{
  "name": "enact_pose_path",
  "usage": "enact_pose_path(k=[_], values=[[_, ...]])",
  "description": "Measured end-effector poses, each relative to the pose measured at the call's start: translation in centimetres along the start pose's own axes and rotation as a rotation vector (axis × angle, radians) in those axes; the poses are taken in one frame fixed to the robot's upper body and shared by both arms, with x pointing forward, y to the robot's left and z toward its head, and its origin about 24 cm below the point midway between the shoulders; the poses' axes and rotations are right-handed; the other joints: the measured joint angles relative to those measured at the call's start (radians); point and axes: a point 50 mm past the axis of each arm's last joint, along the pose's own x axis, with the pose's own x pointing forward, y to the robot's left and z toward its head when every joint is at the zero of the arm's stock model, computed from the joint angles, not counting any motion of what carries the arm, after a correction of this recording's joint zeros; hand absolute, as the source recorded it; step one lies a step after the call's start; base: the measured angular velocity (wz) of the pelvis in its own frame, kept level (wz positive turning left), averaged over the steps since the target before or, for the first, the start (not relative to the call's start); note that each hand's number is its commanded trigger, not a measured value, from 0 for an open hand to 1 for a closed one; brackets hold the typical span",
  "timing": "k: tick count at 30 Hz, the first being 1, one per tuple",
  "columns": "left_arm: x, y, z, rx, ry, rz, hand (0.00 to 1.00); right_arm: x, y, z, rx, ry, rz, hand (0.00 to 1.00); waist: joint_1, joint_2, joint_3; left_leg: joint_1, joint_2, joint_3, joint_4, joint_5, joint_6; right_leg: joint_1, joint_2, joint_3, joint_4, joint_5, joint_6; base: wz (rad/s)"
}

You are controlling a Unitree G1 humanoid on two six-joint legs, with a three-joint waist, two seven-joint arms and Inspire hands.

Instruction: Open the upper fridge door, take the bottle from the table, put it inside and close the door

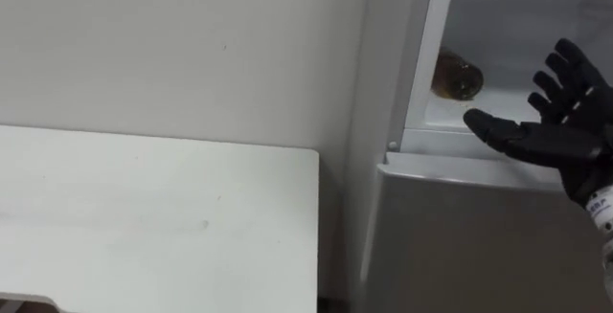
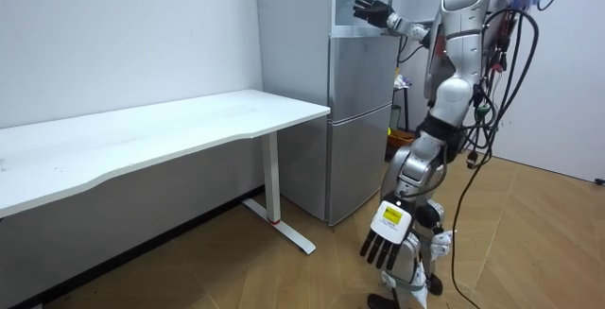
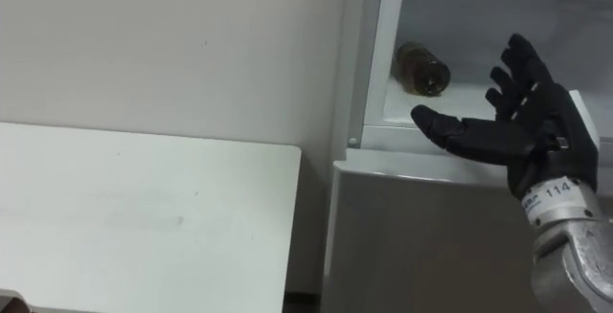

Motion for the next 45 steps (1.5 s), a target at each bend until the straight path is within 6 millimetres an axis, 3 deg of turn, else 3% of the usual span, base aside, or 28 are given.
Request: enact_pose_path(k=[12, 24, 27, 29, 34, 37, 38, 42, 45], values=[[0.0, 0.0, 0.3, 0.002, -0.023, 0.0, 0.0, -0.1, 0.0, 0.6, 0.041, -0.026, -0.018, 0.0, 0.001, -0.014, 0.0016, 0.006, 0.001, 0.001, -0.023, -0.001, -0.002, -0.007, 0.001, -0.005, 0.0, -0.001, 0.001, 0.0], [-0.1, 0.0, -0.3, -0.009, -0.027, 0.001, 0.0, -3.2, 1.5, 2.5, 0.032, -0.141, 0.04, 0.0, 0.003, -0.014, 0.008, 0.017, 0.012, 0.025, -0.02, -0.013, -0.007, 0.001, 0.008, 0.012, 0.002, 0.0, 0.001, -0.06], [0.0, -0.3, 0.0, -0.007, -0.028, -0.006, 0.0, -3.9, 2.0, 2.7, 0.067, -0.151, 0.062, 0.0, 0.002, -0.009, 0.0056, 0.018, 0.014, 0.026, -0.019, -0.014, -0.007, -0.001, 0.009, 0.018, 0.003, 0.0, 0.0, -0.04], [0.0, -0.5, 0.0, -0.007, -0.023, -0.012, 0.0, -4.6, 2.7, 3.1, 0.119, -0.178, 0.099, 0.0, 0.001, -0.001, 0.002, 0.02, 0.014, 0.028, -0.019, -0.014, -0.007, -0.001, 0.01, 0.021, 0.003, 0.0, 0.0, -0.02], [0.0, -0.8, 0.1, 0.003, -0.034, -0.023, 0.0, -5.1, 3.1, 2.8, 0.307, -0.163, 0.147, 0.0, 0.002, 0.014, 0.0048, 0.021, 0.015, 0.04, -0.02, -0.014, -0.008, -0.002, 0.011, 0.026, 0.004, 0.0, -0.001, -0.04], [-0.1, -1.3, 0.2, 0.007, -0.04, -0.034, 0.0, -5.3, 3.8, 2.7, 0.403, -0.153, 0.209, 0.0, 0.003, 0.023, 0.0024, 0.013, 0.016, 0.05, -0.021, -0.014, -0.008, -0.019, 0.011, 0.035, 0.013, 0.0, -0.001, -0.08], [-0.1, -1.5, 0.2, 0.004, -0.04, -0.039, 0.0, -5.4, 4.1, 2.6, 0.437, -0.147, 0.236, 0.0, 0.001, 0.03, 0.0038, 0.013, 0.016, 0.05, -0.02, -0.014, -0.007, -0.02, 0.011, 0.036, 0.016, 0.0, -0.001, -0.05], [-0.2, -2.0, 0.4, 0.021, -0.048, -0.048, 0.0, -6.1, 4.9, 1.7, 0.601, -0.103, 0.304, 0.0, 0.005, 0.045, -0.0031, 0.013, 0.017, 0.053, -0.016, -0.015, -0.007, -0.023, 0.012, 0.042, 0.016, 0.0, -0.001, -0.01], [-0.3, -2.6, 0.6, 0.031, -0.056, -0.054, 0.0, -7.0, 5.7, 0.5, 0.717, -0.054, 0.355, 0.0, 0.01, 0.051, -0.0008, 0.02, 0.017, 0.059, -0.018, -0.015, -0.007, -0.023, 0.013, 0.049, 0.018, 0.0, -0.001, -0.07]])
